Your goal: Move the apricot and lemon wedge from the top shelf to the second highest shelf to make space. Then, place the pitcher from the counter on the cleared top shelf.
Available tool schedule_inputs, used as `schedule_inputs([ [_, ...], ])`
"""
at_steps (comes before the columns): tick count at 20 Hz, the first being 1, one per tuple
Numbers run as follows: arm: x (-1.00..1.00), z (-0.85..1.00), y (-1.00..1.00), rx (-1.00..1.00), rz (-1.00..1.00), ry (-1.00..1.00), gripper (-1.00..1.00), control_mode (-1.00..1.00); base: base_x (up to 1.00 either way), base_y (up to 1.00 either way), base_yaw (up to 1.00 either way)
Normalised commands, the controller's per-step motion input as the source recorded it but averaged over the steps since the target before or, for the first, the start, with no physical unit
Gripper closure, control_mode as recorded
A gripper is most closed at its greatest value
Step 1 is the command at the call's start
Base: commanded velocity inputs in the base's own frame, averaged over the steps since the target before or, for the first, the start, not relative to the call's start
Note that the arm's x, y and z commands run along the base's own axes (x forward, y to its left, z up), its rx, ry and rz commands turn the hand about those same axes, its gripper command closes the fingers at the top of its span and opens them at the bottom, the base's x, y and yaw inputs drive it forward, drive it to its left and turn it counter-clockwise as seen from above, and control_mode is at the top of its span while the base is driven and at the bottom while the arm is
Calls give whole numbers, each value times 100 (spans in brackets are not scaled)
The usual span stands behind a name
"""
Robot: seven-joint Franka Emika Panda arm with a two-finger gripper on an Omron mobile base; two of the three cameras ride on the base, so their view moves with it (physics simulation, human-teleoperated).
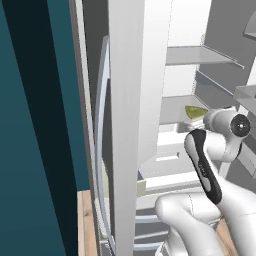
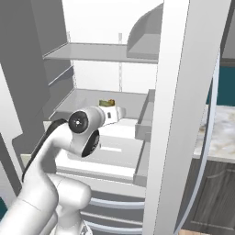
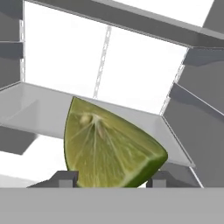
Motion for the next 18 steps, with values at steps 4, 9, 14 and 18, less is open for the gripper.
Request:
schedule_inputs([
  [4, 82, 0, -10, 0, -4, 7, 100, -100, 0, 0, 0],
  [9, 82, 0, -15, 0, -2, 11, 100, -100, 0, 0, 0],
  [14, 67, -12, -31, 0, -2, 7, 100, -100, 0, 0, 0],
  [18, 49, -41, -25, 0, -2, 0, 100, -100, 0, 0, 0],
])
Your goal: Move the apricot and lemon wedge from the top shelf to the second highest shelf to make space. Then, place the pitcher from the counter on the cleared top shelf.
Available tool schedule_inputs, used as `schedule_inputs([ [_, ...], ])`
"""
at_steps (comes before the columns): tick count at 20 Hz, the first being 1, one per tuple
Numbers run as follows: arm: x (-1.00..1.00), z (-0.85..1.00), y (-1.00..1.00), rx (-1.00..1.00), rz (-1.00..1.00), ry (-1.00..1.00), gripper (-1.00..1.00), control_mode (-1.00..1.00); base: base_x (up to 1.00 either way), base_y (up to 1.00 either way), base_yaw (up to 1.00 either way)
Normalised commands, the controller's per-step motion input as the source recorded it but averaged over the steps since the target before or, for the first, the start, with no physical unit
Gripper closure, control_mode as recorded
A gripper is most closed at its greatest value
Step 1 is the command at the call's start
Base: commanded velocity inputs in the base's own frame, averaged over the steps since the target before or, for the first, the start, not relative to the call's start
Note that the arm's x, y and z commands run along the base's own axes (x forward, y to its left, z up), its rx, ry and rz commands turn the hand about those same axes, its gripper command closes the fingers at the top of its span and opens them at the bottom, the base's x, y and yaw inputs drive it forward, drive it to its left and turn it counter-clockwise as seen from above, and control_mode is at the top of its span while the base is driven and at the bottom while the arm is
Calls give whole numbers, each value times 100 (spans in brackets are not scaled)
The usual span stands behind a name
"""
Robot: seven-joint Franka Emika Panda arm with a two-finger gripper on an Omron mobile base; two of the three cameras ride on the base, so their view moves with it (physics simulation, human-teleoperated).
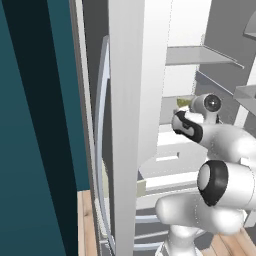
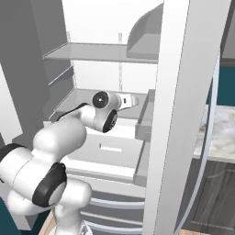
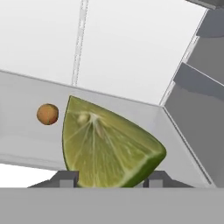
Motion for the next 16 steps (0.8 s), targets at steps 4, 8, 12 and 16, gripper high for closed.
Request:
schedule_inputs([
  [4, 44, -57, -20, 0, 0, 0, 100, -100, 0, 0, 0],
  [8, 50, -53, -16, 0, 0, 0, 100, -100, 0, 0, 0],
  [12, 64, -30, -16, 0, 0, 0, 100, -100, 0, 0, 0],
  [16, 70, -22, -19, 2, 0, 0, 100, -100, 0, 0, 0],
])
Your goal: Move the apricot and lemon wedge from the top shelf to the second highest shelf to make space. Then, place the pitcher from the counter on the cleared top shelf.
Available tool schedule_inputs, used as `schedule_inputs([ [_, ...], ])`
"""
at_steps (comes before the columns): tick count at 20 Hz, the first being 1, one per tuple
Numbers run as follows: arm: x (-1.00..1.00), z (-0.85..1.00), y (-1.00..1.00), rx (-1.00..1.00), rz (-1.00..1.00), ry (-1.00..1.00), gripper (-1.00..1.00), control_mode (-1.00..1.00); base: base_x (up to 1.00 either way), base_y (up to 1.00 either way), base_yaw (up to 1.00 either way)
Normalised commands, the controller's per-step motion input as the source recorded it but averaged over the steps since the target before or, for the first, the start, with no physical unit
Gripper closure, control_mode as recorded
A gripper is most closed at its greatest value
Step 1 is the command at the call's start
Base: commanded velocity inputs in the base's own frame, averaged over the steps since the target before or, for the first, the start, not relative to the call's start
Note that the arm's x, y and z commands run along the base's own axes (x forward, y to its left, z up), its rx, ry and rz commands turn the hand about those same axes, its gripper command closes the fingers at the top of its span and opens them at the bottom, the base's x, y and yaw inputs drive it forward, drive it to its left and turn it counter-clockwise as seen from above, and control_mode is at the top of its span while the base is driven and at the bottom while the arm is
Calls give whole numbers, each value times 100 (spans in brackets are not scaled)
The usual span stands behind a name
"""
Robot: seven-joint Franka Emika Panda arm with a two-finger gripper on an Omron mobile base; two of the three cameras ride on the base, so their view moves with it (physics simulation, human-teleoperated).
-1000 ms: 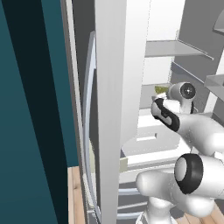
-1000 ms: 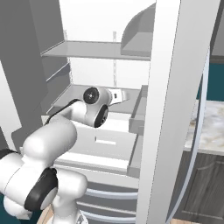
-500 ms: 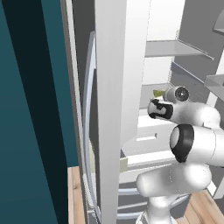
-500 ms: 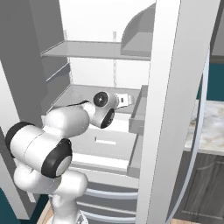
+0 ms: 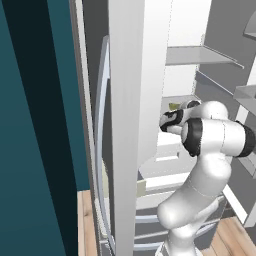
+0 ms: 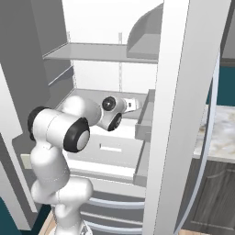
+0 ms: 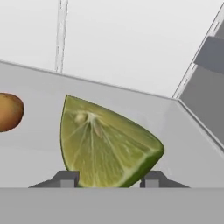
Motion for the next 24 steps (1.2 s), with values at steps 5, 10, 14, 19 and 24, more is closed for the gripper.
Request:
schedule_inputs([
  [5, 69, -24, -26, 4, 0, 0, 100, -100, 0, 0, 0],
  [10, 62, -22, -43, 7, 0, 0, -100, -100, 0, 0, 0],
  [14, 44, -17, -46, 9, 1, 0, -100, -100, 0, 0, 0],
  [19, 10, -32, -25, 4, 6, -2, -100, -100, 0, 0, 0],
  [24, -10, -52, 3, 0, 8, -14, -100, -100, 0, 0, 0],
])
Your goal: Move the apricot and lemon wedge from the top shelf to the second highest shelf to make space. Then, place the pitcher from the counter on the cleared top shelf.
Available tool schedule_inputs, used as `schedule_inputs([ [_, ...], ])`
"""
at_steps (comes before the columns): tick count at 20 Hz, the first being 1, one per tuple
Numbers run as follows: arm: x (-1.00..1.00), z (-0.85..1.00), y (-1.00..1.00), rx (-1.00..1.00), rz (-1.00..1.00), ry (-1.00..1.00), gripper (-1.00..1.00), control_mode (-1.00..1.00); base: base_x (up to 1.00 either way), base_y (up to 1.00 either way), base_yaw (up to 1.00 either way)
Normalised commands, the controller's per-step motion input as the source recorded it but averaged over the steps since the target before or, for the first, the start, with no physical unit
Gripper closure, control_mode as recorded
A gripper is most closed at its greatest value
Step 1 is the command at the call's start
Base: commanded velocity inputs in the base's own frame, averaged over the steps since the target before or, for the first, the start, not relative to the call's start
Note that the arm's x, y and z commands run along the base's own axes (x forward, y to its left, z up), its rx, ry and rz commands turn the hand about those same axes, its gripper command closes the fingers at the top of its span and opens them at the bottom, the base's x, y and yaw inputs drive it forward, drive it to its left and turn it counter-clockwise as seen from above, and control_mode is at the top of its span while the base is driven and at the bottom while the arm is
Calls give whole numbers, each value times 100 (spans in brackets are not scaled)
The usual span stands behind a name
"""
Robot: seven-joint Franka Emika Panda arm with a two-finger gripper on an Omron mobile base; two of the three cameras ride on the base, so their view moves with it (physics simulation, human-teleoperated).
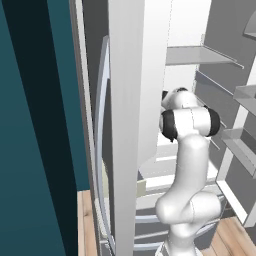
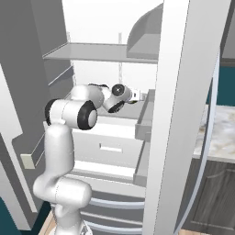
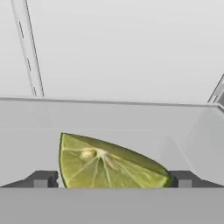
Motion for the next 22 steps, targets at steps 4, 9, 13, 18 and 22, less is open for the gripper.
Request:
schedule_inputs([
  [4, -50, -14, 6, 0, 5, -11, -100, -100, 0, 0, 0],
  [9, -74, 30, -1, 0, 0, 0, -100, -100, 0, 0, 0],
  [13, -82, 70, -13, 0, 0, 0, -100, -100, 0, 0, 0],
  [18, -81, 90, 0, 0, 2, 0, -100, -100, 0, 0, 0],
  [22, -67, 100, 0, 0, 4, 0, -100, -100, 0, 0, 0],
])
